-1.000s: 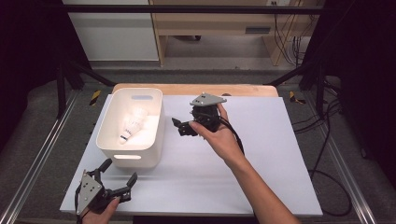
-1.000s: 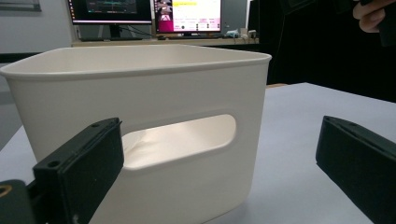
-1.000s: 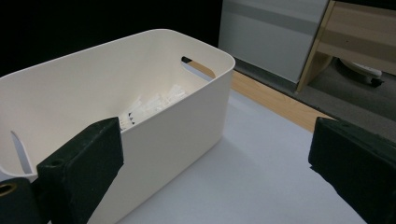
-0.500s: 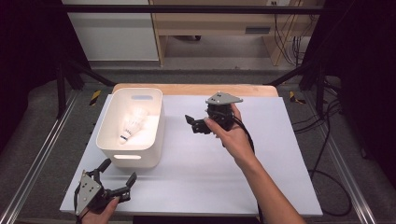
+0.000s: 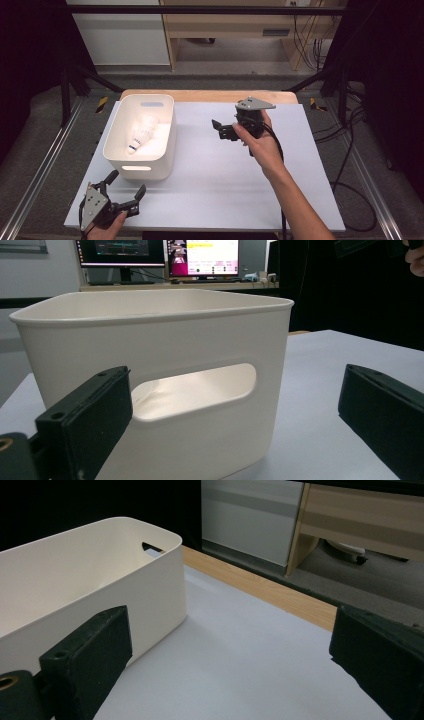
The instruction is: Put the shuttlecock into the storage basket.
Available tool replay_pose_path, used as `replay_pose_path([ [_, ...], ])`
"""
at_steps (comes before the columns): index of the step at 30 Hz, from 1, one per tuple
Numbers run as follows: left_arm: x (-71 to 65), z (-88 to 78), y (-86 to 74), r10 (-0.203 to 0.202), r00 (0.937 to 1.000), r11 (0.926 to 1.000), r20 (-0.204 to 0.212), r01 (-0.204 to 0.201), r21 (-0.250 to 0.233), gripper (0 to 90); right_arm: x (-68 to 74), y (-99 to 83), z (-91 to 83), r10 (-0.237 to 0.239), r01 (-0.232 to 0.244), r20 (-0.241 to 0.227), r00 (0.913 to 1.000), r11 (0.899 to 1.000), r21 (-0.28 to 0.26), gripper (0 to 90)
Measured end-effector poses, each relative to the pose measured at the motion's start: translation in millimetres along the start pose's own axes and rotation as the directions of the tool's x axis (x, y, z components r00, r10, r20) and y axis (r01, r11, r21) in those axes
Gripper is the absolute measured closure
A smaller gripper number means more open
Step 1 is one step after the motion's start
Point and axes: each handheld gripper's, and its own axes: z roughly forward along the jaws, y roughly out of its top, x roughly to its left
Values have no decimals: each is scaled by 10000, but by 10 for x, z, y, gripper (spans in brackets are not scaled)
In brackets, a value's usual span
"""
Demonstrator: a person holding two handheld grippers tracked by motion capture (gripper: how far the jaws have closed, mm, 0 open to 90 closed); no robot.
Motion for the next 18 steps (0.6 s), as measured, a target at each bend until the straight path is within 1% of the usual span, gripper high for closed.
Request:
replay_pose_path([
  [5, -1, 0, 0, -8, 10000, 10000, -1, 8, -5, 10, -88, -31, -57, 3, -4, 214, 9998, 10000, 15, 41],
  [10, 1, -1, 0, -10, 10000, 10000, -4, 10, 0, 10, -197, -66, -117, 197, -193, 484, 9986, 9998, -78, 45],
  [12, 1, -1, 0, -10, 10000, 10000, 0, 10, 0, 10, -238, -79, -148, 278, -267, 594, 9979, 9995, -192, 50],
  [18, -3, -1, 0, -12, 10000, 10000, 8, 12, -11, 10, -351, -123, -238, 418, -401, 874, 9953, 9990, -213, 48],
])
